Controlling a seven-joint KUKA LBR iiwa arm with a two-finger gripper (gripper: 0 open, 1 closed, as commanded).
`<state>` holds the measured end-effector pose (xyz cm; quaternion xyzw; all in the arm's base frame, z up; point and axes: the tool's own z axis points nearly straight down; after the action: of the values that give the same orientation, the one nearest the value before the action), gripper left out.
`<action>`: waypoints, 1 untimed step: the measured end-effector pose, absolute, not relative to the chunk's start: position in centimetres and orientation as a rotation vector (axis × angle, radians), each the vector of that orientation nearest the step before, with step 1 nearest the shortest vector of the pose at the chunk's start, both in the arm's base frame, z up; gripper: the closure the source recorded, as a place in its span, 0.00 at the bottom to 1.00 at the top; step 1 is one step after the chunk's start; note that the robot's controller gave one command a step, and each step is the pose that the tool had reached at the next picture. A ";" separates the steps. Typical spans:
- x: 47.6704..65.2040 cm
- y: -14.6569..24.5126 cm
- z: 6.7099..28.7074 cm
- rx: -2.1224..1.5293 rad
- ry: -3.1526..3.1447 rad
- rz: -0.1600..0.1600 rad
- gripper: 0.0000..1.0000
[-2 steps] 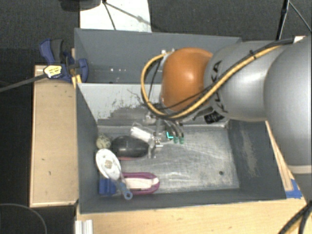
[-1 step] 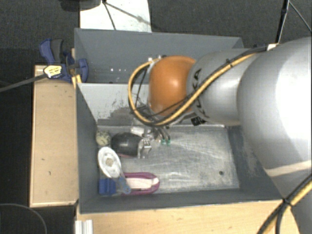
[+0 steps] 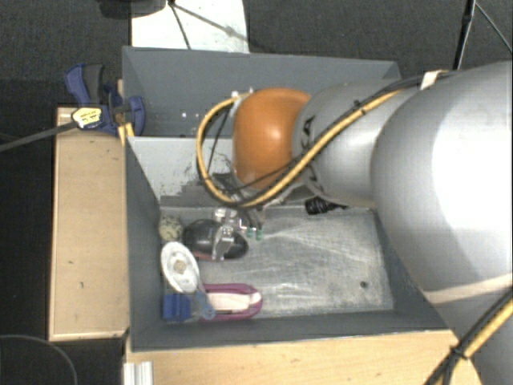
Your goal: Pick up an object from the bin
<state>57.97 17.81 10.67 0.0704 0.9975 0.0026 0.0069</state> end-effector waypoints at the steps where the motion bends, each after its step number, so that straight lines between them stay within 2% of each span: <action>1: 57.7 16.6 11.1 0.319 3.119 0.006 0.00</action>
Offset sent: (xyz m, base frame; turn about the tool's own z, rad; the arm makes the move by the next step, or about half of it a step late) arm -0.0045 -0.0139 0.0012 0.0686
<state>57.72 16.57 11.09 0.1017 0.9948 0.0020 0.0031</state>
